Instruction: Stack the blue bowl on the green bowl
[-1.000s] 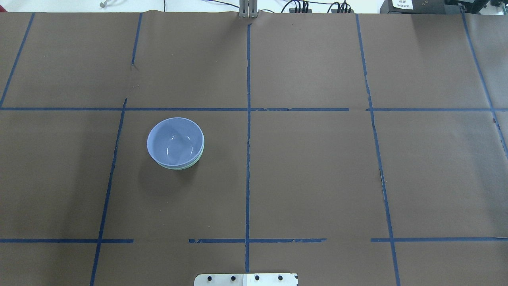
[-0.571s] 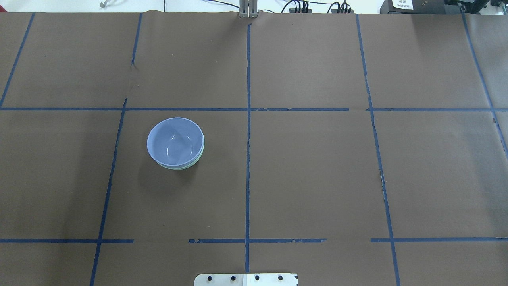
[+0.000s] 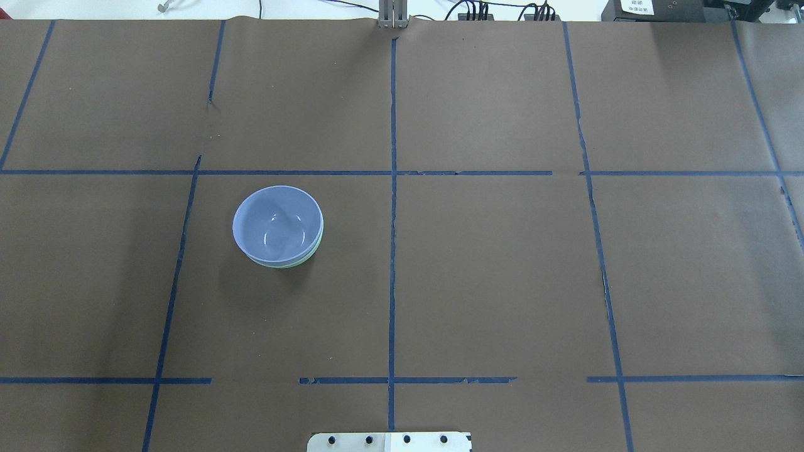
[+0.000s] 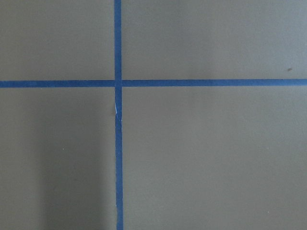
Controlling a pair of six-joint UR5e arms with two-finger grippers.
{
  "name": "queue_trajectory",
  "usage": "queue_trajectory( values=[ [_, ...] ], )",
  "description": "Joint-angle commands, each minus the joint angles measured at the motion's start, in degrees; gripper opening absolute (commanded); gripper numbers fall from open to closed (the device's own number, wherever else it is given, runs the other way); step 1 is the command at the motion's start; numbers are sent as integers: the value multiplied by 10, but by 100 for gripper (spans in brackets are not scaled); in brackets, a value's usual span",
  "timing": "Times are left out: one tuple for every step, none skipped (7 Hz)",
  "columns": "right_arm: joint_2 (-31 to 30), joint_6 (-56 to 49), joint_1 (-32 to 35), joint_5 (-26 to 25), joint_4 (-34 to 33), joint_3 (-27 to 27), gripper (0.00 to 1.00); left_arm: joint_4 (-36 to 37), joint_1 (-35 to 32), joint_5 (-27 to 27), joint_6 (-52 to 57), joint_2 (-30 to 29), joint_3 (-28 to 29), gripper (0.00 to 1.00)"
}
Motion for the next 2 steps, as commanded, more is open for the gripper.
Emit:
queue_trajectory(
  values=[
    [0, 0, 0, 0, 0, 0, 100, 0, 0, 0, 0, 0, 0, 100],
    [0, 0, 0, 0, 0, 0, 100, 0, 0, 0, 1, -1, 0, 100]
  ],
)
